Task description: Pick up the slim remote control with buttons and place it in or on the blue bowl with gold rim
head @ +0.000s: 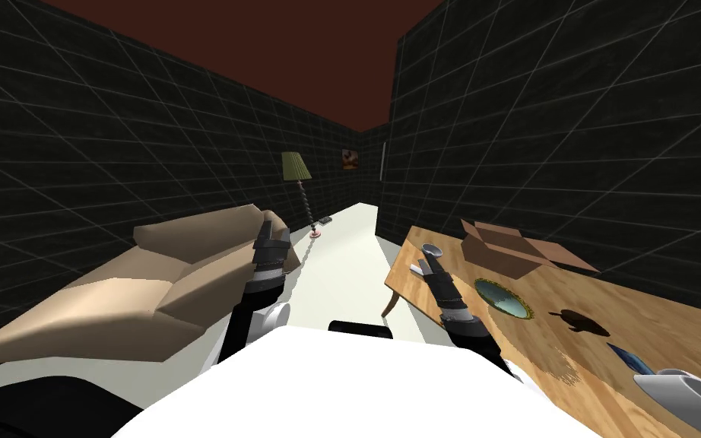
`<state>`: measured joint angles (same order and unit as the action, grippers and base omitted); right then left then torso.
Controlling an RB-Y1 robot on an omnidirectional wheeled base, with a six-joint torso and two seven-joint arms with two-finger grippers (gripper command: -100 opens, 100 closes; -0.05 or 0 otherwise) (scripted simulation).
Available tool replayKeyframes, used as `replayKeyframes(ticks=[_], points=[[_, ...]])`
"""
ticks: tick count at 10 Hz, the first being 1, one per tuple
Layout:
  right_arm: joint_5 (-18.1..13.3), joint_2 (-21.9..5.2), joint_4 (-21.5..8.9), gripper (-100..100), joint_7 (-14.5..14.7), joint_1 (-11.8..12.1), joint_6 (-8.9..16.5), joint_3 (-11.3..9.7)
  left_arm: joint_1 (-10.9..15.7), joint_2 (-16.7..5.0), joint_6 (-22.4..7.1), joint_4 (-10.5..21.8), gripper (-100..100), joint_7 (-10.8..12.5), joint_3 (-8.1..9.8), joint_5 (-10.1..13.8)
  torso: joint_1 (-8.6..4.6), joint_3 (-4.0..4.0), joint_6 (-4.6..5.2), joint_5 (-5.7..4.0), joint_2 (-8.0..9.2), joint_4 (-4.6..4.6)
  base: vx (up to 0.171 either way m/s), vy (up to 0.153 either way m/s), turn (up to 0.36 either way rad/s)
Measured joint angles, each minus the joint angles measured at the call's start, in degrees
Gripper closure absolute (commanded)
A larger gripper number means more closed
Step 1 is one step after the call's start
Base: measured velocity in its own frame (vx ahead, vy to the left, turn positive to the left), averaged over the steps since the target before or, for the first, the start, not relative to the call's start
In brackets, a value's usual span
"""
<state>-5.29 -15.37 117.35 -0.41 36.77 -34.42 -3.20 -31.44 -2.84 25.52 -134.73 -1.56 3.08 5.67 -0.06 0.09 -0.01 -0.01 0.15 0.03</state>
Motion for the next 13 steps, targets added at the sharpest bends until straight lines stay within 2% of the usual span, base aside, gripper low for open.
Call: replayKeyframes(ticks=[3,5,6,9,10,11,12,13], points=[[-1.3,-4.4,-4.9,-100,0.8,3.1,1.3,-1.6,0.0,0.0,0.0,0.0,0,0.0,0.00,0.0,0.03,0.02,0.01,0.01,0.04,0.01,-0.041,0.002,0.097],[-1.9,-7.0,-8.1,-100,1.2,5.0,1.2,-2.2,0.0,0.0,0.0,0.0,0,0.0,0.00,0.0,-0.02,0.00,0.01,0.00,0.00,0.00,-0.033,-0.006,0.137],[-2.0,-8.2,-9.5,-100,1.2,5.0,1.7,-2.3,0.0,0.0,0.0,0.0,0,0.0,0.01,0.0,-0.03,-0.01,0.02,0.00,-0.04,0.00,-0.038,0.000,0.185],[-3.1,-12.9,-13.4,-100,1.4,7.8,3.0,-3.5,0.0,0.0,0.0,0.0,0,0.0,0.00,0.0,-0.02,-0.01,0.00,0.00,-0.03,0.00,-0.030,-0.004,0.136],[-3.3,-13.8,-15.3,-100,1.7,8.4,2.7,-3.8,0.0,0.0,0.0,0.0,0,0.0,0.01,0.0,-0.03,-0.02,0.04,0.00,-0.05,0.00,-0.029,0.001,0.190],[-3.6,-16.1,-16.7,-100,1.6,9.2,3.1,-4.0,0.0,0.0,0.0,0.0,0,0.0,0.00,0.0,-0.03,-0.02,0.00,0.01,-0.05,0.00,-0.024,-0.005,0.114],[-3.8,-16.9,-18.6,-100,1.7,9.8,3.0,-4.3,0.0,0.0,0.0,0.0,0,0.0,0.01,0.0,-0.03,-0.03,0.04,-0.01,-0.06,0.00,-0.026,-0.001,0.215],[-4.4,-18.3,-21.4,-100,2.1,10.1,2.9,-5.2,0.0,0.0,0.0,0.0,0,0.0,0.00,0.0,-0.03,-0.03,0.00,0.00,-0.06,0.00,-0.032,-0.009,0.316]])
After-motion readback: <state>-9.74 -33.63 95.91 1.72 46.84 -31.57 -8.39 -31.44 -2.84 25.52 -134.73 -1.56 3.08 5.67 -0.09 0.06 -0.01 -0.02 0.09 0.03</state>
